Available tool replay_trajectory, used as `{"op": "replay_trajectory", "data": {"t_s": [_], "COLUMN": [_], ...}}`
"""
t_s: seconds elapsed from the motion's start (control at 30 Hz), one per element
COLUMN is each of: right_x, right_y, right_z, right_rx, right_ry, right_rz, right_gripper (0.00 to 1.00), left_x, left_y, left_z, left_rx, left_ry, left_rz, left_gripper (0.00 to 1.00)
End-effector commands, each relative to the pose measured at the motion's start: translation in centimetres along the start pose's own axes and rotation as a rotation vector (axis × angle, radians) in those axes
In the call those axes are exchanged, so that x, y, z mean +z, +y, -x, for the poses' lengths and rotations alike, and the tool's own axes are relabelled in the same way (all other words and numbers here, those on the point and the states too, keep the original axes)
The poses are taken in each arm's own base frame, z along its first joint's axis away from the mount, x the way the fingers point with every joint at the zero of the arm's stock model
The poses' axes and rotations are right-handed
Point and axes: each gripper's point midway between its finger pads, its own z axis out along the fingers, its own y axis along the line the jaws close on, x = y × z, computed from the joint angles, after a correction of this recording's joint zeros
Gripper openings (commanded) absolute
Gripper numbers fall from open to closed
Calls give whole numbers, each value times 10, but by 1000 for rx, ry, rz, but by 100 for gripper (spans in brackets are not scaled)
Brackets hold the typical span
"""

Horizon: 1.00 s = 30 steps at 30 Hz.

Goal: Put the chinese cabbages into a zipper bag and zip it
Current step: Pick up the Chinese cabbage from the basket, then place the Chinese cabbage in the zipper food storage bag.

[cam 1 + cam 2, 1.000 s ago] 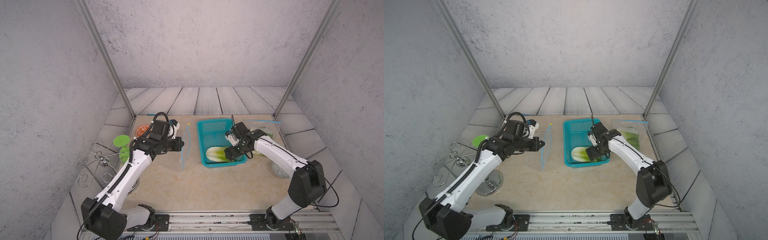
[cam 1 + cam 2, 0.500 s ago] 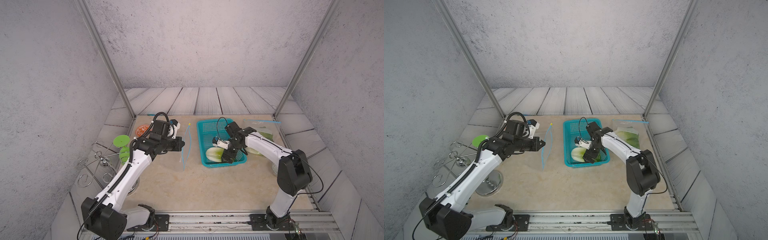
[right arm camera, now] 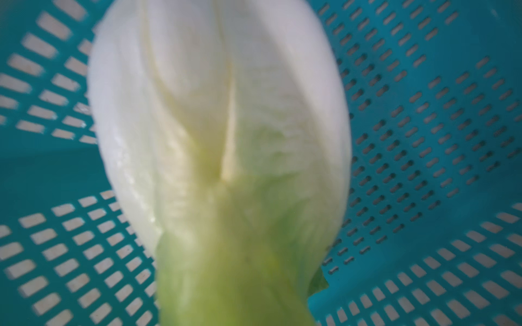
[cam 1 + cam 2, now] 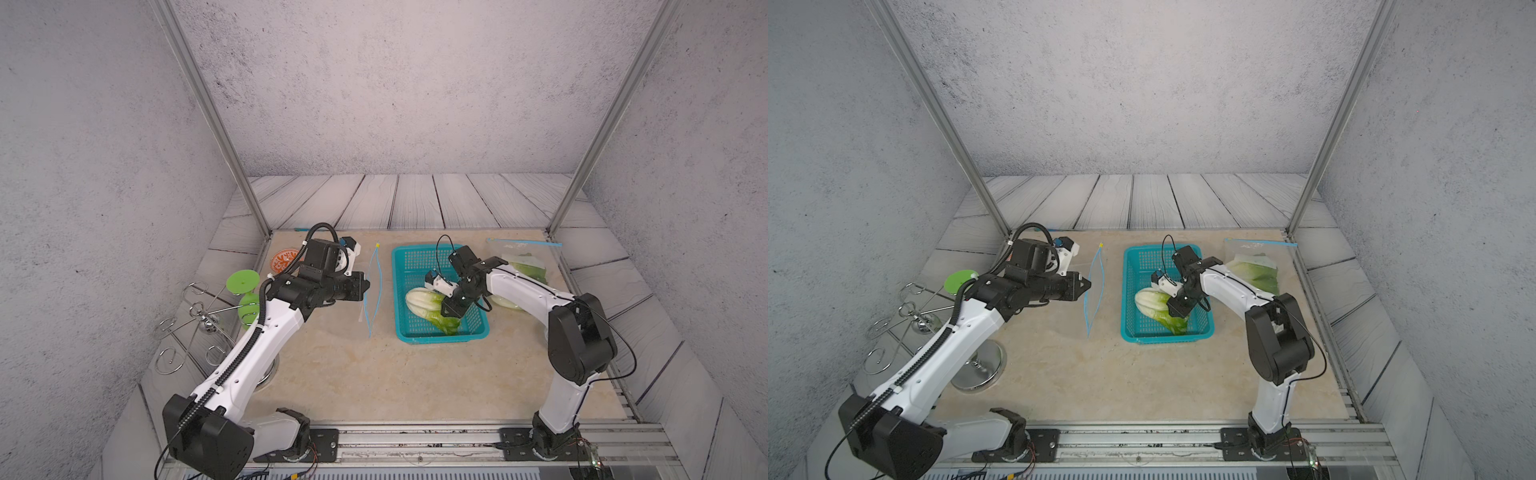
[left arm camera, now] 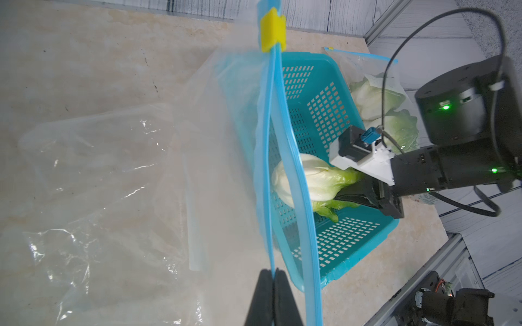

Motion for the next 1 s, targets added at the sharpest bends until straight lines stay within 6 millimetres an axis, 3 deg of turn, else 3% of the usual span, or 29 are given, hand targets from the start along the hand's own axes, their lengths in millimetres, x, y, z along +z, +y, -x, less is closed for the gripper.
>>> {"op": "replay_trajectory", "data": {"t_s": [0.0,0.1,0.27,0.4,0.5,0.6,0.73,0.83,0.97], "right_x": [-49,-91,-150,-183,-195,-187,-151,-124,-88], "right_y": [10,24,93,132,156,170,164,156,140], "right_z": [25,39,47,53,71,84,90,80,51], "right_rx": [113,261,418,452,458,464,549,583,633], "right_ry": [-127,-191,-228,-246,-260,-246,-187,-107,32], "right_rz": [-21,9,331,550,737,840,898,849,687], "right_gripper": [18,16,11,10,8,8,5,3,1], "left_x": [-6,2,22,29,29,28,24,21,16], "left_y": [0,-3,-15,-20,-21,-21,-23,-23,-25], "left_z": [17,15,5,2,2,1,0,-1,-1], "left_rx": [65,85,107,98,87,81,78,90,113], "left_ry": [-63,-72,-58,-51,-52,-51,-51,-52,-51], "left_rz": [24,10,-9,-8,-7,-6,-8,-4,-7], "left_gripper": [0,0,0,0,0,0,0,0,0]}}
